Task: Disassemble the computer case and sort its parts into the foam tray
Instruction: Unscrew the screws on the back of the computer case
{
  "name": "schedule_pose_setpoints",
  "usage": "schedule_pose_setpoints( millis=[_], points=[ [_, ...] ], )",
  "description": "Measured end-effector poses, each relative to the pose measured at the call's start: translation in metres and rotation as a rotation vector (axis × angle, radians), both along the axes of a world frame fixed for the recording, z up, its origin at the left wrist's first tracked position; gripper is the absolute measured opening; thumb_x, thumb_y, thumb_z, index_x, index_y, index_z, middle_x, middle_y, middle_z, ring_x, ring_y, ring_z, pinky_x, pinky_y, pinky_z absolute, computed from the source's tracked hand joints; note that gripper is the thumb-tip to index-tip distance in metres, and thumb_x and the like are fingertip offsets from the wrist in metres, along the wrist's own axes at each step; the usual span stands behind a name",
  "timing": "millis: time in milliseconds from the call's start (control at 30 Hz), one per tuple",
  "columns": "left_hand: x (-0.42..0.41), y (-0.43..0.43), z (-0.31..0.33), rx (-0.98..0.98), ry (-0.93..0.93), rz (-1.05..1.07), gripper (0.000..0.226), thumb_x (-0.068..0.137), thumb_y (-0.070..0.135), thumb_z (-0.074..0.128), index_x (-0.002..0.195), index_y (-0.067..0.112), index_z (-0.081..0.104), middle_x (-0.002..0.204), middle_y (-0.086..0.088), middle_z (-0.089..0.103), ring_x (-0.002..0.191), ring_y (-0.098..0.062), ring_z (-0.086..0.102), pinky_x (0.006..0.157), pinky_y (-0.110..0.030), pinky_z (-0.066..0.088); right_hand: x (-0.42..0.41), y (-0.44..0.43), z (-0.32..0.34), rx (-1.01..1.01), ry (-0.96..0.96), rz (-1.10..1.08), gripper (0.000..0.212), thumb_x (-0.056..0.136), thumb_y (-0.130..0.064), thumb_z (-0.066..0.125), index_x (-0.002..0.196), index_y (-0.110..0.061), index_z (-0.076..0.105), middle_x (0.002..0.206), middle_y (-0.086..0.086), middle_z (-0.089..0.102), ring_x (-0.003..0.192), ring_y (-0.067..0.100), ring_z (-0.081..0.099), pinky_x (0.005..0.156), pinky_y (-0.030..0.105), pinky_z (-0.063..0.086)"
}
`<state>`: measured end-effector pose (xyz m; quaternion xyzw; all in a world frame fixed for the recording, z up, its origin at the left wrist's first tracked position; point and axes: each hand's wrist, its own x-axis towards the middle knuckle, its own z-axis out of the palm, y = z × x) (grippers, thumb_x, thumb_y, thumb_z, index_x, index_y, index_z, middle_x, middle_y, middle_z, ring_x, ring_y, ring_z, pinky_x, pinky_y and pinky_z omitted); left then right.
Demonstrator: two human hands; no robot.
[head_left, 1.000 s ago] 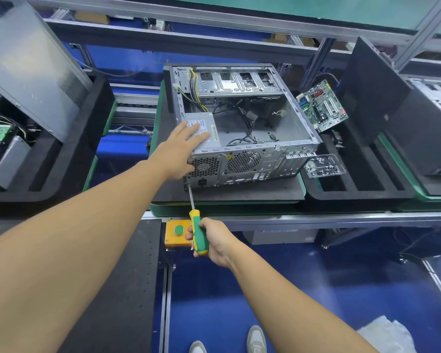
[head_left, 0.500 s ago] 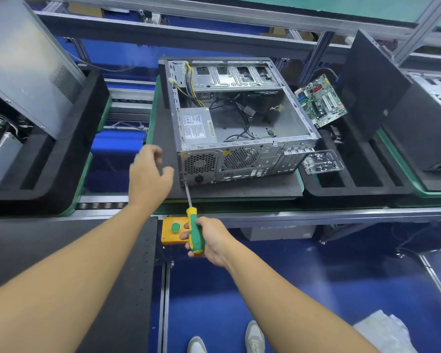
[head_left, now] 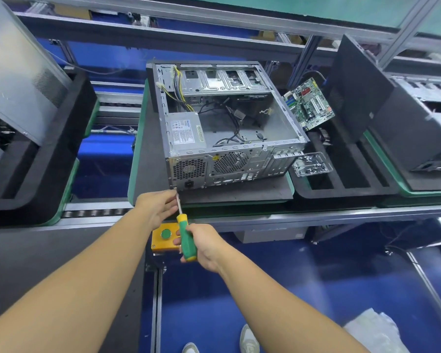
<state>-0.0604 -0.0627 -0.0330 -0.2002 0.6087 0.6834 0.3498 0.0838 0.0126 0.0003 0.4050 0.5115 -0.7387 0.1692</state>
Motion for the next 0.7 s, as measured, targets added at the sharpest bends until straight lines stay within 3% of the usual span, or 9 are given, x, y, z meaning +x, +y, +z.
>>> schedule_pose_setpoints(
  millis=[100, 233, 400, 500, 600, 700],
  points=[
    [-0.001, 0.000, 0.000, 0.019, -0.026, -0.007, 0.014, 0.093, 0.005, 0.065, 0.106, 0.002, 0.065, 0.094, -0.011, 0.072, 0.077, -0.016, 0.073, 0.061, -0.025, 0.055, 0.003, 0.003, -0.003, 0.013, 0.062, 0.022, 0.019, 0.104, -0.023, 0.051, 0.121, -0.014, 0.049, 0.099, 0.010, 0.062, 0.072, 0.017, 0.064, 0.059, 0.031, 0.058],
    [0.001, 0.002, 0.003, 0.064, -0.061, 0.011, 0.012, 0.097, 0.009, 0.059, 0.105, 0.002, 0.065, 0.093, -0.012, 0.074, 0.074, -0.017, 0.074, 0.057, -0.026, 0.055, 0.003, 0.005, -0.002, 0.061, 0.055, 0.064, 0.025, 0.099, -0.029, 0.062, 0.112, -0.024, 0.042, 0.102, 0.012, 0.064, 0.063, 0.013, 0.068, 0.055, 0.029, 0.058],
    [0.003, 0.005, 0.008, 0.070, -0.056, 0.023, 0.015, 0.096, 0.010, 0.059, 0.107, 0.002, 0.063, 0.096, -0.014, 0.073, 0.071, -0.017, 0.073, 0.055, -0.026, 0.056, -0.004, 0.002, -0.002, 0.060, 0.004, 0.033, 0.039, 0.101, -0.045, 0.051, 0.126, -0.016, 0.049, 0.098, 0.007, 0.060, 0.069, 0.016, 0.060, 0.055, 0.029, 0.053],
    [0.004, 0.008, 0.008, 0.061, -0.046, 0.012, 0.019, 0.096, 0.013, 0.062, 0.110, 0.001, 0.062, 0.099, -0.014, 0.072, 0.076, -0.017, 0.071, 0.060, -0.027, 0.055, -0.004, 0.000, -0.005, 0.018, -0.003, 0.018, 0.031, 0.105, -0.035, 0.043, 0.115, -0.012, 0.060, 0.094, 0.006, 0.064, 0.070, 0.017, 0.059, 0.058, 0.030, 0.054],
    [0.004, 0.010, 0.011, 0.061, -0.050, -0.007, 0.022, 0.096, 0.017, 0.063, 0.112, 0.001, 0.060, 0.097, -0.012, 0.071, 0.078, -0.016, 0.070, 0.061, -0.026, 0.054, -0.004, 0.001, -0.012, 0.074, 0.063, 0.050, 0.012, 0.102, -0.029, 0.055, 0.102, -0.017, 0.057, 0.099, 0.008, 0.065, 0.073, 0.019, 0.061, 0.058, 0.032, 0.056],
    [0.005, 0.013, 0.015, 0.016, -0.052, 0.005, 0.024, 0.096, 0.015, 0.065, 0.114, 0.000, 0.061, 0.095, -0.012, 0.072, 0.079, -0.016, 0.071, 0.060, -0.026, 0.054, -0.005, 0.002, -0.011, 0.089, 0.062, 0.050, 0.022, 0.096, -0.027, 0.067, 0.103, -0.022, 0.047, 0.107, 0.013, 0.063, 0.065, 0.015, 0.063, 0.056, 0.032, 0.058]
  ],
)
